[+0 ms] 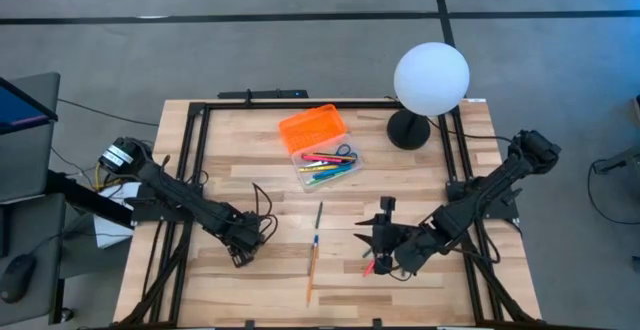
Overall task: Pick & place school supplies into a supply box
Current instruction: Put the gray pen into the supply box
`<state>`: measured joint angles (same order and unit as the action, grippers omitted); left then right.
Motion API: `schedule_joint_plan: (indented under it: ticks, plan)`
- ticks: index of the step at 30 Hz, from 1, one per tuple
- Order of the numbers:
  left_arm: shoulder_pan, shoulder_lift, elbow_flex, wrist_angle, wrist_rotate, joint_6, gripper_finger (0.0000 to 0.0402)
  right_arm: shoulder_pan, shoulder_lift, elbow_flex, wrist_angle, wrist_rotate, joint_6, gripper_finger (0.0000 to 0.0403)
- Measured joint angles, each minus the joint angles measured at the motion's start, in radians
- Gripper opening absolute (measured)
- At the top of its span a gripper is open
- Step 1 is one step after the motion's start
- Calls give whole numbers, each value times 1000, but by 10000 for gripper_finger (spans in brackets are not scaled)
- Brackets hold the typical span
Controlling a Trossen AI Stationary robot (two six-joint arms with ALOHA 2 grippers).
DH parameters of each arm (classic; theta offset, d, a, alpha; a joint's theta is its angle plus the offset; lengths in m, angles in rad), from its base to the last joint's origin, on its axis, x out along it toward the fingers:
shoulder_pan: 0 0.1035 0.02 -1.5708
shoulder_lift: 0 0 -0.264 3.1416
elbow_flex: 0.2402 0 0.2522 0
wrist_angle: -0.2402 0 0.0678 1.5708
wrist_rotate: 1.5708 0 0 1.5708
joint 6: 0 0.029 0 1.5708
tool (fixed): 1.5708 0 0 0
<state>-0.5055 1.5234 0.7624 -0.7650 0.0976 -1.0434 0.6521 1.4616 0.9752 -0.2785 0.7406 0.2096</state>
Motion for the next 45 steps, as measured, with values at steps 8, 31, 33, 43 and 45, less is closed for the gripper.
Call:
schedule_joint_plan:
  ticks: [8, 31, 33, 43, 45]
  plan:
    - [1, 0, 1, 33, 22, 10, 136, -13, 0, 0, 3, -4, 0, 115]
    - [60, 0, 1, 85, 3, 90, 136, -13, 0, 0, 26, -8, 1, 115]
    - [60, 0, 1, 85, -22, 88, 136, -13, 12, 1, 39, -8, 1, 115]
    - [60, 1, 1, 124, -45, 47, 136, -34, 63, 1, 64, -56, -34, 115]
    - [60, 1, 1, 153, -48, 43, 136, -38, 62, 1, 70, -64, -34, 115]
